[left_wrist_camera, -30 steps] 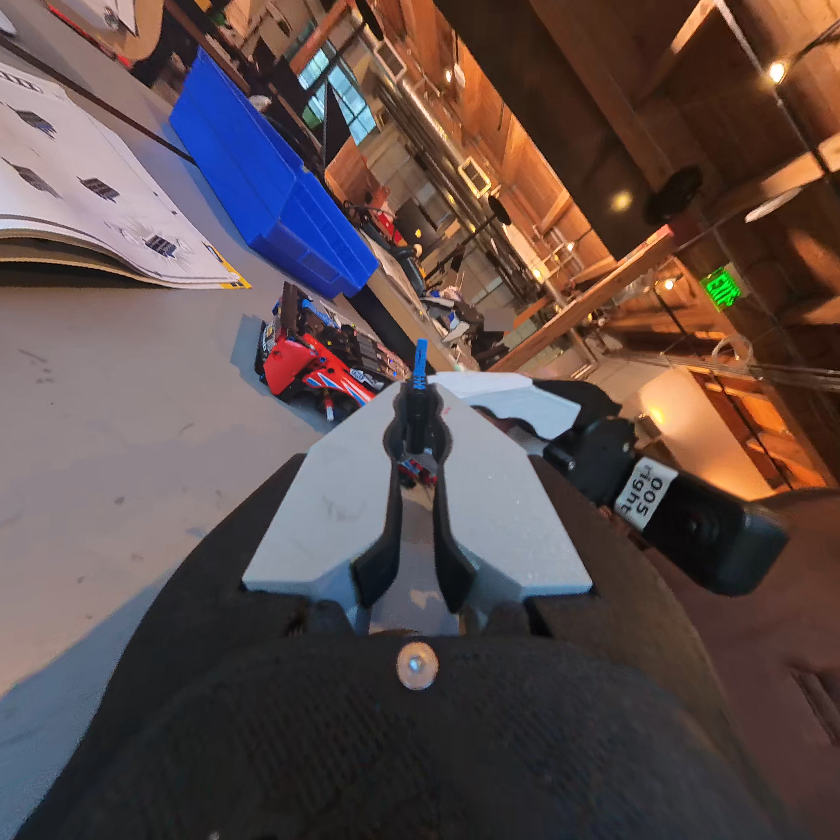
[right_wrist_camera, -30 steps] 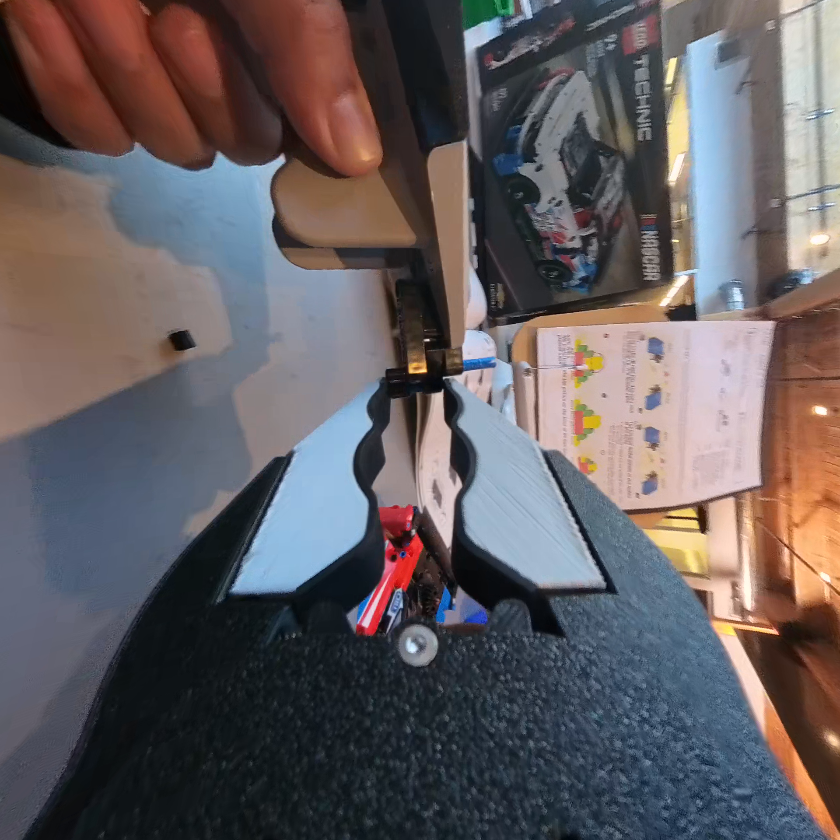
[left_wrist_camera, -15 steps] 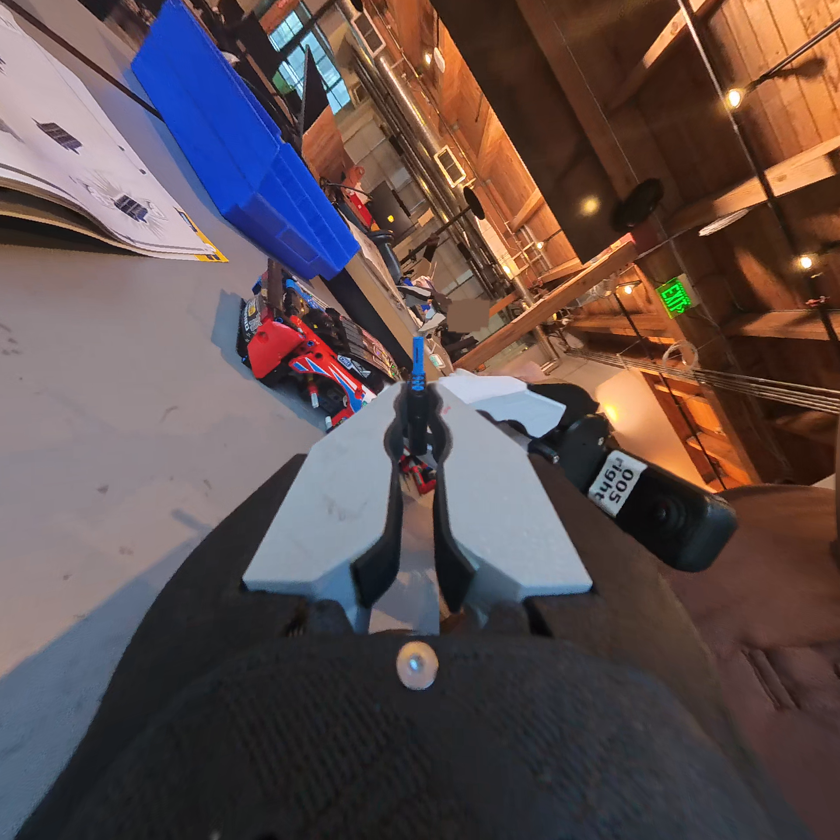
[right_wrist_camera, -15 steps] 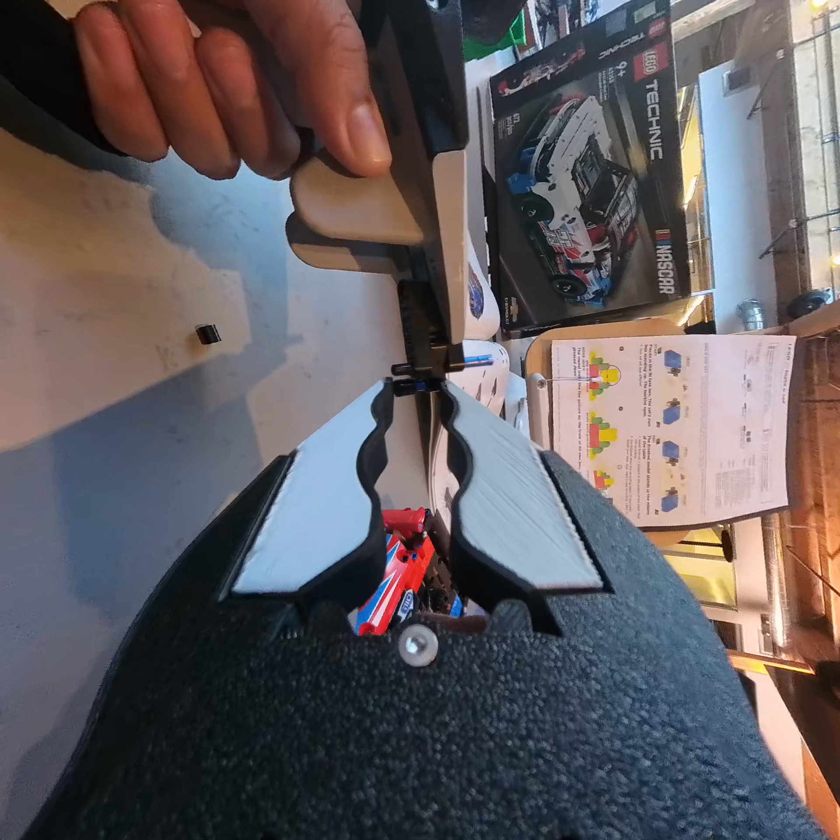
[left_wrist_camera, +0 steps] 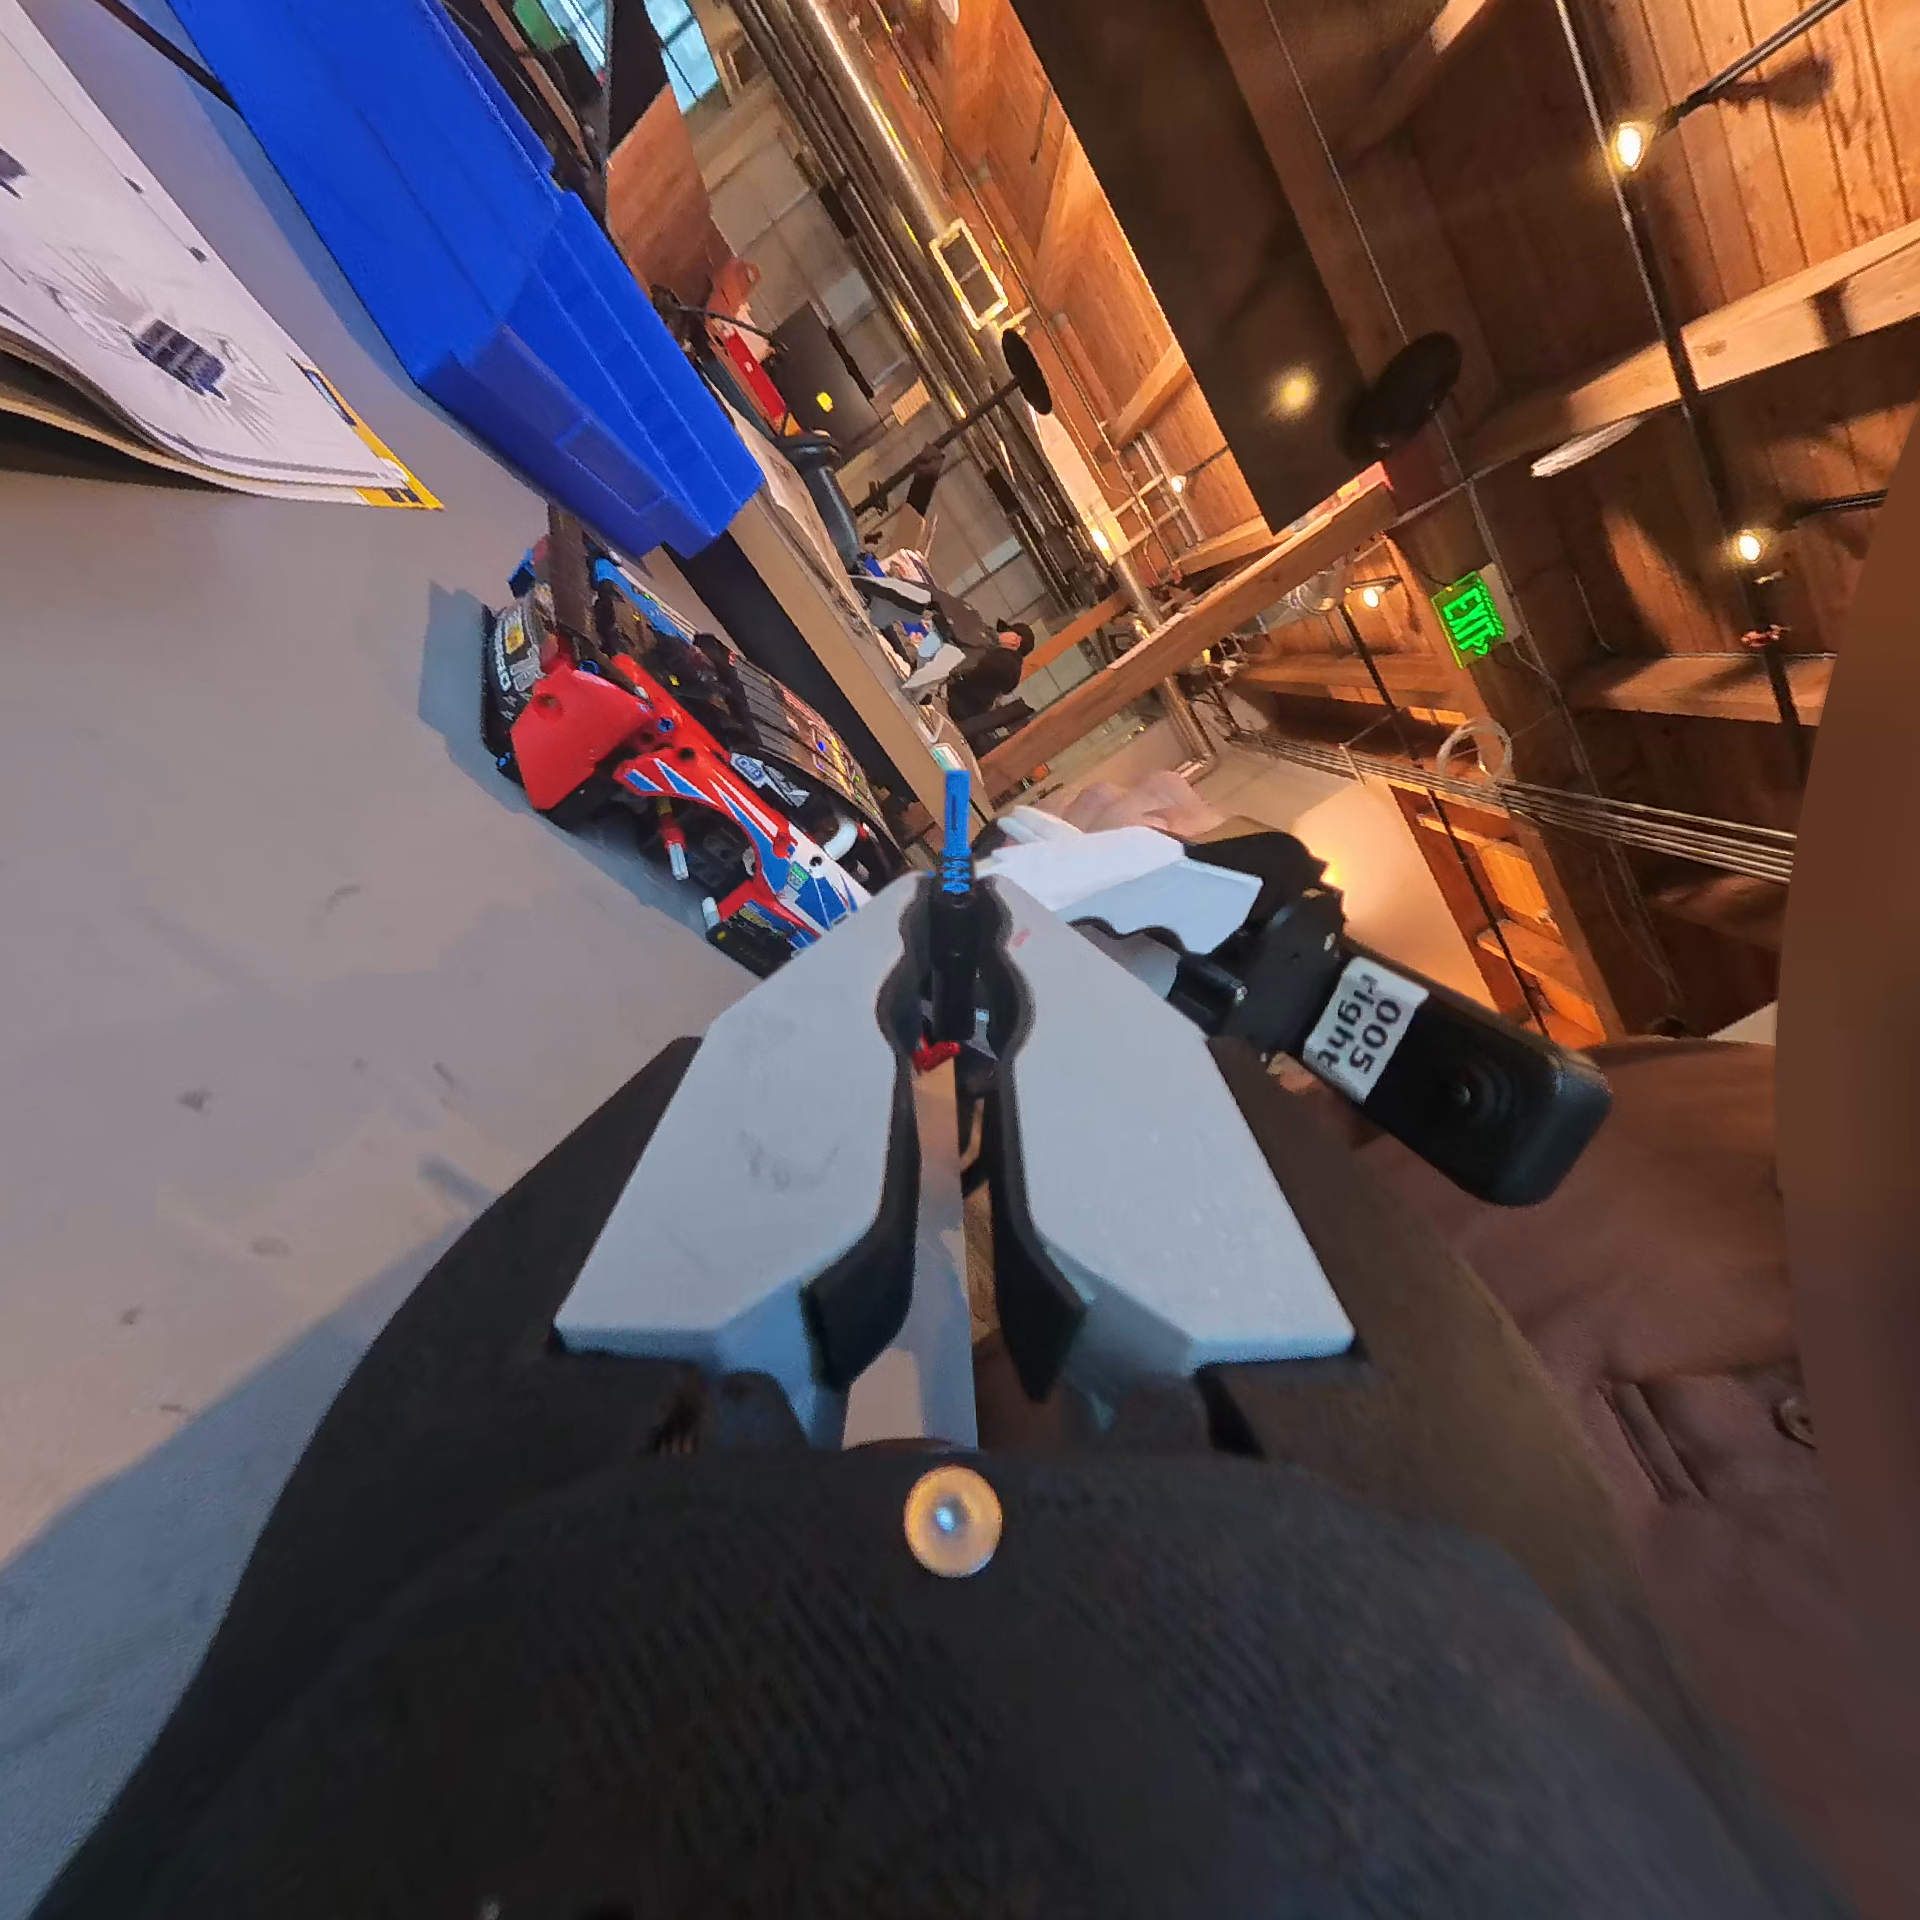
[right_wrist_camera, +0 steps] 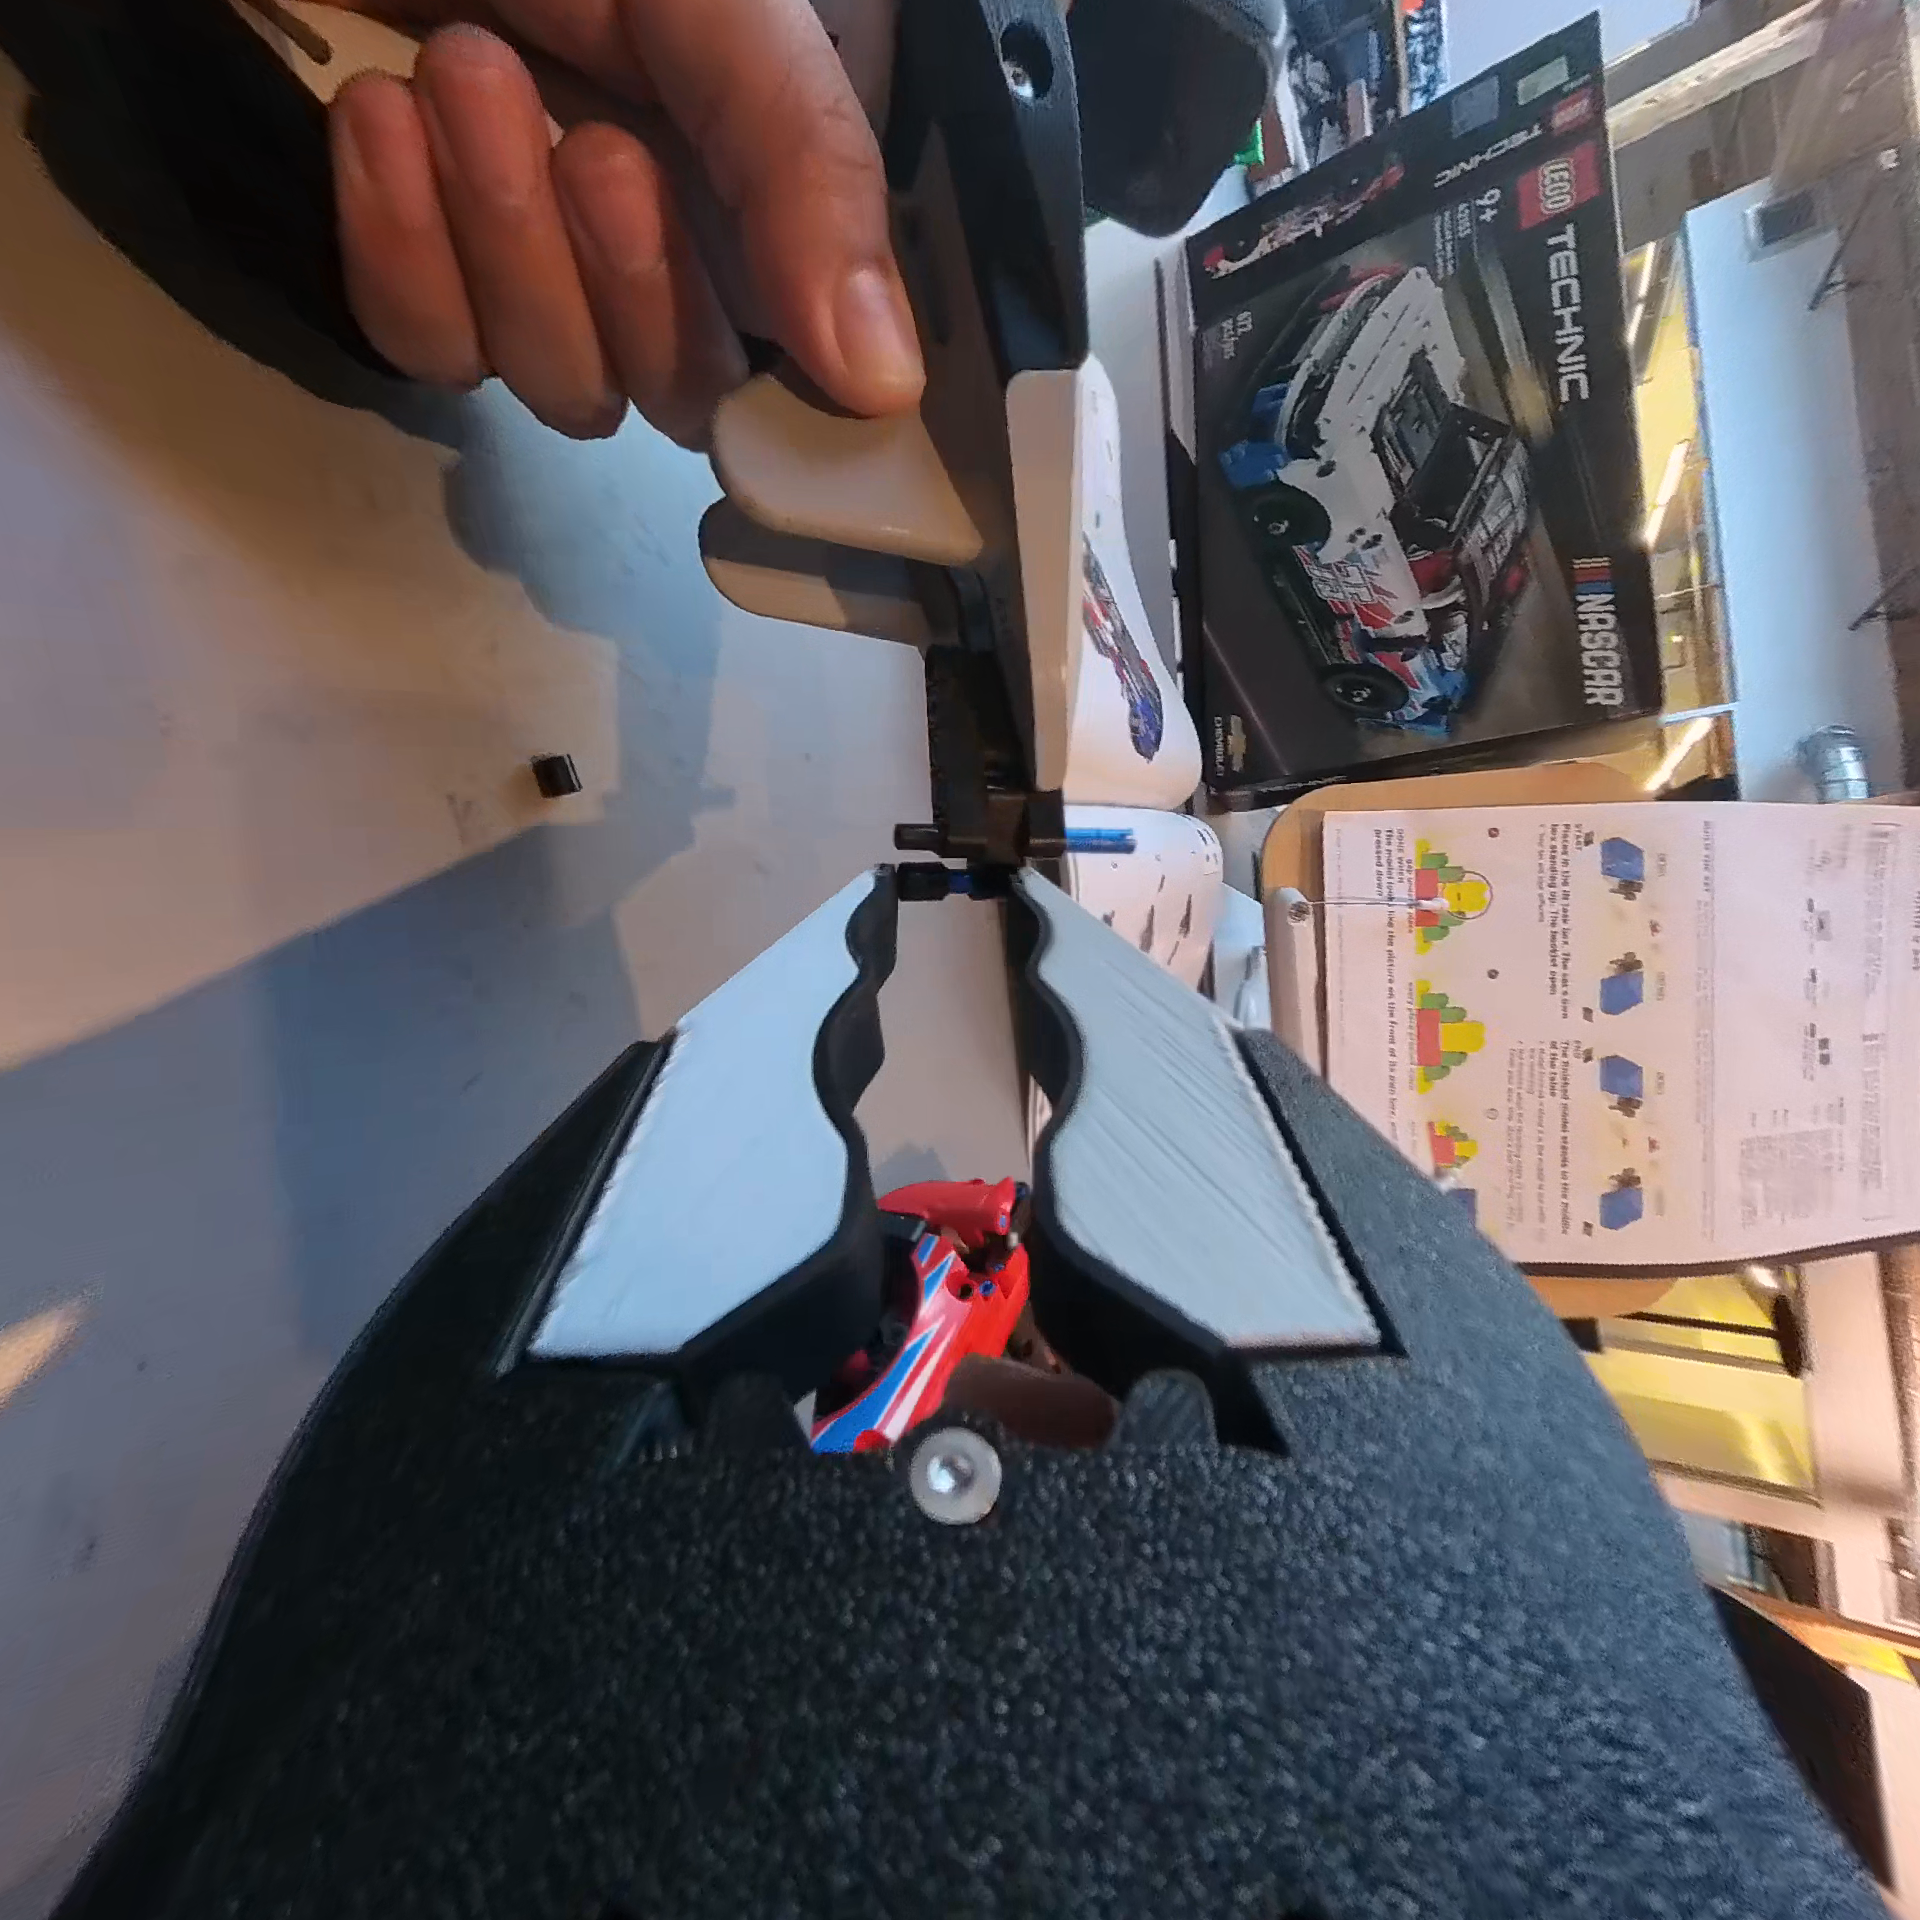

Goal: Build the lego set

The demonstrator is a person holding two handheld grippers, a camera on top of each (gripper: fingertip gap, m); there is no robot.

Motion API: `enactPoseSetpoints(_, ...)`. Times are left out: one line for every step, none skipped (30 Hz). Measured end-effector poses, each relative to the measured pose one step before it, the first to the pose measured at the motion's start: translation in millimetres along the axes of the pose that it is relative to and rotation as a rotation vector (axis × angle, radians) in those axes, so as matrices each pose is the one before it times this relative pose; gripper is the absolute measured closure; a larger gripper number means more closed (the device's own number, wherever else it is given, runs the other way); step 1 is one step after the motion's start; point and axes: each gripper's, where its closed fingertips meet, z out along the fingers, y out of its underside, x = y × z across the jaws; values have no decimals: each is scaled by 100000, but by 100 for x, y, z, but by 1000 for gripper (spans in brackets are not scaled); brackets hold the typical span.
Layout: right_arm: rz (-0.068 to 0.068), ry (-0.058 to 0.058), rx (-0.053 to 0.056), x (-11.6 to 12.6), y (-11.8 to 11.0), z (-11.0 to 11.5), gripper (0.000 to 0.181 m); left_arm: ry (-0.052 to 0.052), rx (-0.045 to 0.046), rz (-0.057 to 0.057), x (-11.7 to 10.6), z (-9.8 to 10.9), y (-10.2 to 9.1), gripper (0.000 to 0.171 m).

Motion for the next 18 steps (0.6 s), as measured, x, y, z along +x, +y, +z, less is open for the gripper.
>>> enactPoseSetpoints(1076,-1640,579,-122,-61,-49,161,86,-1270,413,3,-21,99,167)
enactPoseSetpoints(1335,-1821,501,-133,-20,-24,161,-397,-1328,759,-41,-22,106,166)
enactPoseSetpoints(1547,-1625,636,-116,-25,-2,161,-174,-1071,618,-20,-16,92,166)
enactPoseSetpoints(1457,-1573,789,-117,-48,-23,161,689,-1254,-243,50,-17,100,166)
enactPoseSetpoints(1220,-1165,741,-65,-53,-35,161,1299,-874,-1107,67,-23,83,167)
enactPoseSetpoints(1073,-869,655,-62,-85,-40,161,1988,-478,-1658,132,-2,46,166)
enactPoseSetpoints(784,-810,475,-76,-60,-37,161,2085,-775,-2167,111,3,93,167)
enactPoseSetpoints(457,-312,382,-51,-54,-18,161,1606,61,-1892,36,-22,24,167)
enactPoseSetpoints(229,-136,204,-40,-33,-31,161,1151,104,-1478,-6,-7,23,167)
enactPoseSetpoints(294,107,220,-16,-19,-33,161,1091,464,-1395,-6,-5,-14,166)
enactPoseSetpoints(832,273,692,21,-54,-55,160,1607,899,-1775,54,-2,-73,166)
enactPoseSetpoints(1724,61,1305,36,-111,-90,159,2248,656,-2005,106,-2,-27,166)
enactPoseSetpoints(2326,-1,1822,71,-157,-132,160,2929,462,-2379,159,-14,-23,166)
enactPoseSetpoints(2305,94,2054,110,-214,-154,160,3281,214,-2681,181,-17,36,166)
enactPoseSetpoints(1797,-96,1809,71,-230,-134,159,2952,80,-2514,177,-23,49,166)
enactPoseSetpoints(1118,27,1104,50,-162,-82,159,1813,255,-1571,142,-11,-14,166)
enactPoseSetpoints(252,170,416,22,-83,-29,159,483,-162,73,70,7,3,166)
enactPoseSetpoints(-572,214,-32,-26,-19,-9,158,-306,-675,397,-3,16,68,166)
